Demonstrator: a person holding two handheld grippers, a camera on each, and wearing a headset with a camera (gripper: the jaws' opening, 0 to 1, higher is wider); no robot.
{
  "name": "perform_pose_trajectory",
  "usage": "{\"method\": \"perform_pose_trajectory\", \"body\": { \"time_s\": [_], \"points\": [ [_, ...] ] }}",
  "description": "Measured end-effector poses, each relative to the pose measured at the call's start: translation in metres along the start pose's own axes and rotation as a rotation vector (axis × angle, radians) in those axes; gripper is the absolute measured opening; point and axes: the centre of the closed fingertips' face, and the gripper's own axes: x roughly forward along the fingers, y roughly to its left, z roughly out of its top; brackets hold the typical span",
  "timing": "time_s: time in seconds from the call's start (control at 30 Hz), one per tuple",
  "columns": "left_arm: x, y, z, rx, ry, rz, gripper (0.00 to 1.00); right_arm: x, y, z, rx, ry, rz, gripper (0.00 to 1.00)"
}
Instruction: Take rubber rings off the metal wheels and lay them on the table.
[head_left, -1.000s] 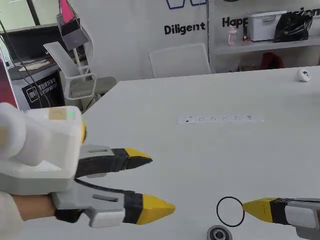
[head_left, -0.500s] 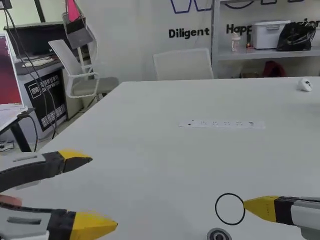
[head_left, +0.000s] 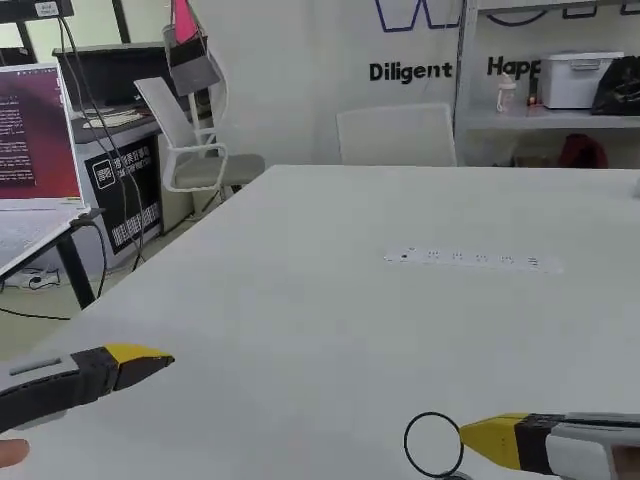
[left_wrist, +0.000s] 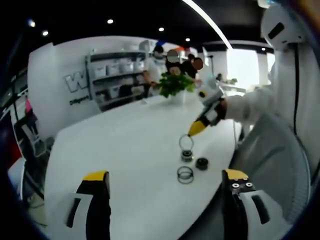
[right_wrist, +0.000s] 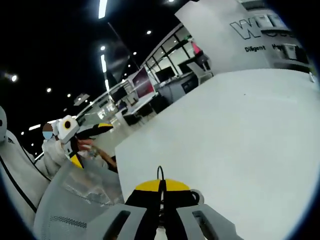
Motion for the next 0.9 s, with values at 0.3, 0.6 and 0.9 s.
{"method": "perform_pose_trajectory", "body": {
  "time_s": [0.3,0.6,0.9],
  "points": [
    [-0.004,-0.005,-0.006,-0.035,0.017,0.002,0.97,0.022,0.000,-0.022,0.026,0.079,0.041,0.00],
    [-0.011,0.002,-0.013,-0.040,0.038,0.042,0.92,0.038,-0.004,-0.042,-0.003,0.164,0.032,0.00],
    [-0.015,0.006,-0.017,-0.041,0.050,0.070,0.90,0.043,-0.012,-0.050,-0.164,0.233,-0.029,0.00]
  ]
}}
